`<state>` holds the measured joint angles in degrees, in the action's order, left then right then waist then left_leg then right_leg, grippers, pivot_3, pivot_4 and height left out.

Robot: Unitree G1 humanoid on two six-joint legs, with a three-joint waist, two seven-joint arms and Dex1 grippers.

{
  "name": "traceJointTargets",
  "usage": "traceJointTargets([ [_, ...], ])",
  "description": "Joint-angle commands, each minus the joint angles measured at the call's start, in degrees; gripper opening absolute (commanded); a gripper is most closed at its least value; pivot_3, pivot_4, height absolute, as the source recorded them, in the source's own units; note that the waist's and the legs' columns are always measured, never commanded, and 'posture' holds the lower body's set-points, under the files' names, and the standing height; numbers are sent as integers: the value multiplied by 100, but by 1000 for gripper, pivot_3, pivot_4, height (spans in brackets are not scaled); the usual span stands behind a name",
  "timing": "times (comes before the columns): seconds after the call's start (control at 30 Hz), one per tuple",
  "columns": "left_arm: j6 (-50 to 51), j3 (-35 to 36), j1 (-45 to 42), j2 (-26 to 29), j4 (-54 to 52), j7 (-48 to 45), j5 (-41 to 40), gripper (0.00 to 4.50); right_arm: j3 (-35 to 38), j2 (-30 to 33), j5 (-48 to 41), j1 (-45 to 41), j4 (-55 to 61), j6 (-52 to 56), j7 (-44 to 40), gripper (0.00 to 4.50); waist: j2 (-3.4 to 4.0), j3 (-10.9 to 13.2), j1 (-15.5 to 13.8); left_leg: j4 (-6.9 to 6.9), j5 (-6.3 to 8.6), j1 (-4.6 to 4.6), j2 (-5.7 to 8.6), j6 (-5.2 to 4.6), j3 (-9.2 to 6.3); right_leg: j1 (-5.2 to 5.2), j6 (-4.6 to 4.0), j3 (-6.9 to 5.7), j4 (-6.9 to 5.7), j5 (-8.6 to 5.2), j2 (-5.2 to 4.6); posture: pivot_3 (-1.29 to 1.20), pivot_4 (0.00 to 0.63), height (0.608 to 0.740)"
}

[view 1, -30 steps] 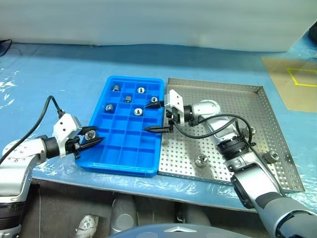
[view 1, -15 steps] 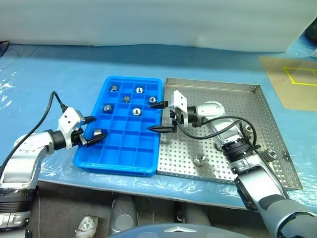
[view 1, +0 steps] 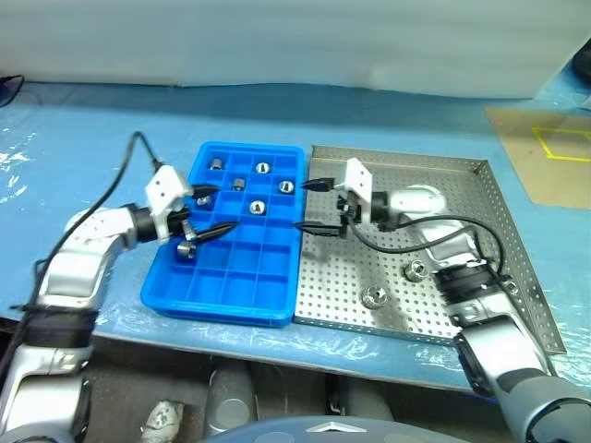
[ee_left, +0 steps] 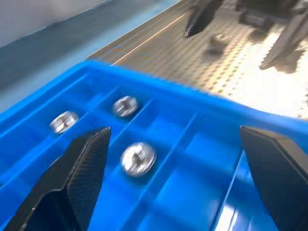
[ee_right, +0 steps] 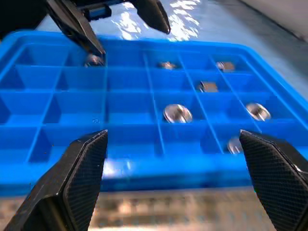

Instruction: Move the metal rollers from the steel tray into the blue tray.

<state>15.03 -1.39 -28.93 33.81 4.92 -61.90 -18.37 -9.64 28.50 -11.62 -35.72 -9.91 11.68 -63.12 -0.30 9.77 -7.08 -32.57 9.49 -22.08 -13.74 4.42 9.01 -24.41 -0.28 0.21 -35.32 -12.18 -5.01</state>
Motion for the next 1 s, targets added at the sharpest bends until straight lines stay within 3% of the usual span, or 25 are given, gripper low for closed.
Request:
traceJointTargets([
  [0.03, -446, -351, -628, -321, 687, -229, 208, 4479, 357, 240, -156, 294, 578, 220, 208, 4500, 0, 0, 79, -1, -1, 2, -1, 0, 0, -1, 0, 2, -1, 0, 3, -96, 150, 740],
  [0.2, -1470, -857, -2110, -1379, 2877, -679, 648, 4479, 1138, 677, -328, 1406, 1858, 883, 853, 4500, 0, -1, 209, -14, 0, -1, 1, -5, -1, 0, 3, 17, -4, 2, 14, -272, 150, 740],
  [0.43, -2411, -1062, -3186, -2182, 4993, -1664, 1033, 4479, 2202, 1039, -700, 2907, 3532, 1688, 1503, 4500, -1, -3, 608, -15, 16, 10, 7, -33, 26, 3, 15, 98, 24, 9, 30, -490, 150, 740],
  [0.57, -2994, -1277, -3292, -2466, 5611, -2227, 1368, 4479, 2852, 1151, -1037, 3755, 4412, 2151, 1682, 4500, 0, -4, 816, -13, 23, 18, -1, -45, 47, 7, 30, 138, 54, 18, 51, -592, 150, 740],
  [0.8, -3837, -1384, -3410, -3145, 6345, -2060, 1897, 4479, 3997, 1092, -2169, 4610, 5652, 3056, 2021, 4500, 0, -4, 1030, -52, 63, 24, 6, -111, 75, 17, 34, 147, 64, 19, 38, -706, 150, 740],
  [1.0, -4208, -1346, -3451, -3498, 6673, -1439, 2227, 4479, 3717, 1319, -2640, 4943, 6258, 3341, 2110, 4500, -1, -4, 1245, -60, 74, 23, 11, -127, 88, 17, 43, 143, 74, 16, 34, -729, 150, 740],
])
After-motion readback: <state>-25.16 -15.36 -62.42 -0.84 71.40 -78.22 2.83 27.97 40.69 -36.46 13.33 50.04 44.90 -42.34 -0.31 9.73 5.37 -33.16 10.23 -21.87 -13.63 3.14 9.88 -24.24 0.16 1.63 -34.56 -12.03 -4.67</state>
